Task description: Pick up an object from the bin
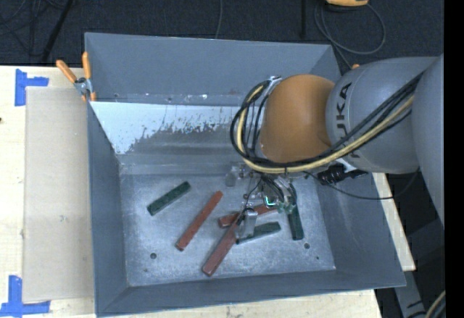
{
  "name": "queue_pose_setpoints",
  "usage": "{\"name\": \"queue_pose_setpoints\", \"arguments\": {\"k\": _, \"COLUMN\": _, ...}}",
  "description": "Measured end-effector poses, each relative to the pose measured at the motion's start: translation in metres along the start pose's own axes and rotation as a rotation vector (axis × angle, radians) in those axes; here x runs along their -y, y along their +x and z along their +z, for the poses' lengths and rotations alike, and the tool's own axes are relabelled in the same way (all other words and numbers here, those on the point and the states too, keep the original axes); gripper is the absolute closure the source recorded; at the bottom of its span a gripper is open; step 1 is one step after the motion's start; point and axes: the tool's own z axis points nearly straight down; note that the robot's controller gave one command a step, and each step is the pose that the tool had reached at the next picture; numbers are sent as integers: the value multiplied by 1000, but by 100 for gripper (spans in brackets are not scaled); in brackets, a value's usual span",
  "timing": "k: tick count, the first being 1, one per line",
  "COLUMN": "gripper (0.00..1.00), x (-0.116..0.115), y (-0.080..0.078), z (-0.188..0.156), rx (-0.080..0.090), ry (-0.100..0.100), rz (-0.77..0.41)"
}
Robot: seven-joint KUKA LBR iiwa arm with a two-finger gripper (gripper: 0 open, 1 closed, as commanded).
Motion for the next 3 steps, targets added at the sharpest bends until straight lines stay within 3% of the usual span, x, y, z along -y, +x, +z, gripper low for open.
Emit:
{"name": "queue_pose_setpoints", "arguments": {"k": 1, "gripper": 0, "x": 71, "y": 11, "z": 62, "rx": 2, "ry": 3, "rz": -220}}
{"name": "queue_pose_setpoints", "arguments": {"k": 2, "gripper": 100, "x": 69, "y": 9, "z": 60, "rx": 7, "ry": 0, "rz": -220}}
{"name": "queue_pose_setpoints", "arguments": {"k": 3, "gripper": 0, "x": 68, "y": 9, "z": 60, "rx": 7, "ry": 0, "rz": -219}}
